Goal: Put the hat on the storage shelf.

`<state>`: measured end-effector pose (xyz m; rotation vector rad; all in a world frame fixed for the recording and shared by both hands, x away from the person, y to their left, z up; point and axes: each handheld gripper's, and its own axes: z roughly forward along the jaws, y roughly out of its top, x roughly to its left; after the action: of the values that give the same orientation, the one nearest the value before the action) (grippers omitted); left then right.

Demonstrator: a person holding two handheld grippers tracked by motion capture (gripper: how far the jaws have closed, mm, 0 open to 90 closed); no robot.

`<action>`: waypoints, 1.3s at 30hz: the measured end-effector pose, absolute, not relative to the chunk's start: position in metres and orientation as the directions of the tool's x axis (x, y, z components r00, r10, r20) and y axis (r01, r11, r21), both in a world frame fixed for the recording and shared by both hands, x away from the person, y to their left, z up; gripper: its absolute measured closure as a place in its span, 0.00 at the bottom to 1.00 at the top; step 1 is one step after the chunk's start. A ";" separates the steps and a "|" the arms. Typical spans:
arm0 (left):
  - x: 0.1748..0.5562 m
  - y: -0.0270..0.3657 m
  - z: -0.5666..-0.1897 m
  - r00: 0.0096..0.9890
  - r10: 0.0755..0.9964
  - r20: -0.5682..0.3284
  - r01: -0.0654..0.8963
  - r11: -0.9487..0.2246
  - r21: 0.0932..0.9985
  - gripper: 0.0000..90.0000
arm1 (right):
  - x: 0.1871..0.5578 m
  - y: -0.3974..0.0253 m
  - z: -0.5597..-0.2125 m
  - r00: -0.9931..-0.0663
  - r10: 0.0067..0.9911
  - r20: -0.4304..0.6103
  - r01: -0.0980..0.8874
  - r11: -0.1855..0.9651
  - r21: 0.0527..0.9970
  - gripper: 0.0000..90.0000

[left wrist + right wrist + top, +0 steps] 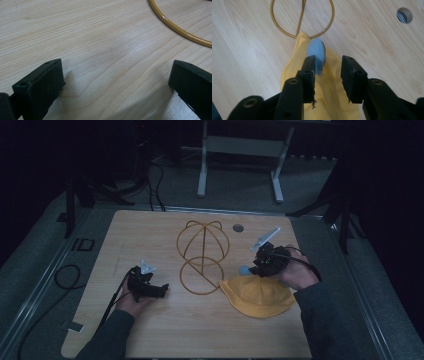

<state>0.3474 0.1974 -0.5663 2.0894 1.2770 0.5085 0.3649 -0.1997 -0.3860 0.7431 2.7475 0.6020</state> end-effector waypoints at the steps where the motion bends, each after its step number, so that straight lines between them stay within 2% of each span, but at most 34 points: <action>1: 0.347 0.197 -0.566 0.455 0.890 0.000 0.647 -0.331 0.687 0.00 | 0.365 -0.200 -0.386 -0.844 0.524 -0.113 0.428 0.787 0.444 0.70; 9: 0.347 0.197 -0.566 0.455 0.890 0.000 0.647 -0.331 0.687 0.00 | 0.362 -0.220 -0.397 -0.838 0.531 -0.127 0.449 0.802 0.395 0.65; 16: 0.348 0.197 -0.566 0.456 0.890 0.002 0.646 -0.332 0.687 0.00 | 0.365 -0.222 -0.407 -0.845 0.523 -0.113 0.463 0.821 0.335 0.63; 25: 0.347 0.197 -0.567 0.453 0.892 -0.001 0.646 -0.327 0.690 0.00 | 0.372 -0.224 -0.415 -0.848 0.524 -0.081 0.480 0.824 0.301 0.63; 31: 0.347 0.197 -0.567 0.453 0.891 0.000 0.646 -0.328 0.689 0.00 | 0.375 -0.223 -0.420 -0.857 0.511 -0.072 0.474 0.835 0.279 0.66; 37: 0.347 0.197 -0.567 0.453 0.891 -0.001 0.646 -0.328 0.690 0.00 | 0.376 -0.220 -0.421 -0.867 0.494 -0.067 0.463 0.848 0.260 0.74; 39: 0.347 0.197 -0.567 0.453 0.892 -0.001 0.646 -0.327 0.690 0.00 | 0.376 -0.219 -0.422 -0.870 0.487 -0.069 0.458 0.853 0.250 0.79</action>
<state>0.3475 0.1971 -0.5666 2.0829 1.2785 0.5106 0.3763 -0.2187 -0.4219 0.7427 2.8986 0.3427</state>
